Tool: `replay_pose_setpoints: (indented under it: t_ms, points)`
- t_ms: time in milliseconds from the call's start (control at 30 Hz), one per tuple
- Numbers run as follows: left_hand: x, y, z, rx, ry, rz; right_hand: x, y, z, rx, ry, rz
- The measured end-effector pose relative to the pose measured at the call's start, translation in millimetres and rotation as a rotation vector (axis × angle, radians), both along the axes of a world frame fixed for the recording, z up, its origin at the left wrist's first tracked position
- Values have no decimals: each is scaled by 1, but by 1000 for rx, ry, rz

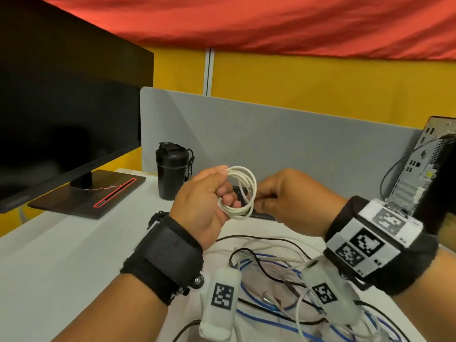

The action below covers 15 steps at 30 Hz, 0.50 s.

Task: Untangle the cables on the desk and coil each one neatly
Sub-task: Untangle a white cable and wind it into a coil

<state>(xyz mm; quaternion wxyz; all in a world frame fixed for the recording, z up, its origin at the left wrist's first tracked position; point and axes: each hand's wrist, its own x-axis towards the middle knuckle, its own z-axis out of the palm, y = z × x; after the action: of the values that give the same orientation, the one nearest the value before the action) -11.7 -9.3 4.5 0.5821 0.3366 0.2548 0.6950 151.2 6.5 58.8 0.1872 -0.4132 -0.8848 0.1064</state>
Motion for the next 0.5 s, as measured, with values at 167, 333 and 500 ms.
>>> replay_pose_setpoints:
  t_ms: [167,333,500]
  points:
    - [-18,-2,3,38,-20,-101,-2,-1,19,-78,183,-15]
    - [-22,-7,3,68,-7,-137,-14,-11,17,-236,193,14]
    - [-25,-10,6,88,43,-1,-20,-13,24,-171,269,-120]
